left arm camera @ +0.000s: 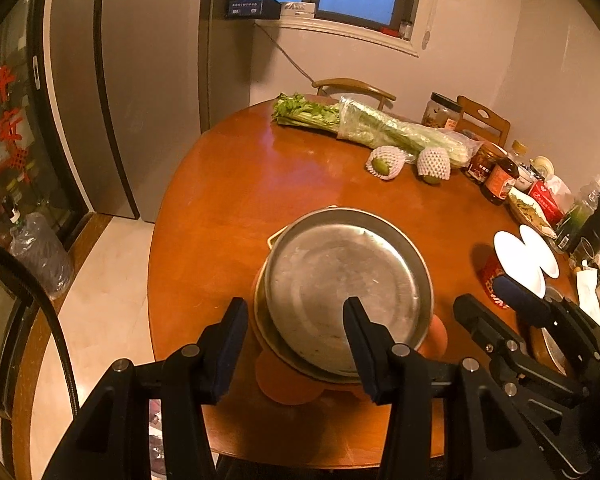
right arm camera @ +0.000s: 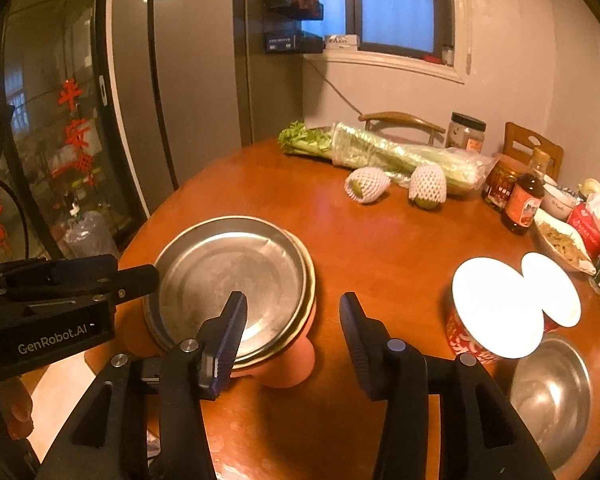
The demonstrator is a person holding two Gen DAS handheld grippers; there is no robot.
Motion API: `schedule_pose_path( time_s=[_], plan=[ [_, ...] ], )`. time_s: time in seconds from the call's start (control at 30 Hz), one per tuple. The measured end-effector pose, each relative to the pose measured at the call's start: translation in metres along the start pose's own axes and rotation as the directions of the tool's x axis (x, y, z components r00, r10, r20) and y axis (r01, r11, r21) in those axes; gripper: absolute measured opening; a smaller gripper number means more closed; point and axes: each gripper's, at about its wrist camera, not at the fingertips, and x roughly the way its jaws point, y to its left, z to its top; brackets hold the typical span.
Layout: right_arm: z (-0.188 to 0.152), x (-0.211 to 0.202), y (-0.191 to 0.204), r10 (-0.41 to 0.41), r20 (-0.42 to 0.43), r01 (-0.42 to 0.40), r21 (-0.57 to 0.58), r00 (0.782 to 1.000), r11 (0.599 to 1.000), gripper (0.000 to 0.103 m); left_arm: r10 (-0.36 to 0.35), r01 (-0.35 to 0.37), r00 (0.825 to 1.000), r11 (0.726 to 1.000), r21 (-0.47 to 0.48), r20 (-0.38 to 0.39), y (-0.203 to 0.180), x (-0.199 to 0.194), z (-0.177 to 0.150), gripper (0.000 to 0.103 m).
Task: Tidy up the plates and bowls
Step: 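Move the left gripper to the steel mixing bowl rim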
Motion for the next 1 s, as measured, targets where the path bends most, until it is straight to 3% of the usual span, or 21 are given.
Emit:
schedule_pose_path(
  time_s=[0.5, 1.0],
  plan=[
    [-0.008, -0.040, -0.030, -0.025, 0.087, 0.023, 0.024, 0.996, 0.999, 0.057, -0.008, 0.008, 1.000, 0.998, 0.062, 0.012, -0.042, -0.011, -0.005, 0.050],
    [-0.027, -0.069, -0.076, -0.081, 0.106, 0.072, 0.088, 0.991, 0.994, 0.058, -0.058, 0.057, 0.998, 0.989, 0.135, 0.002, -0.103, -0.011, -0.010, 0.050]
  ],
)
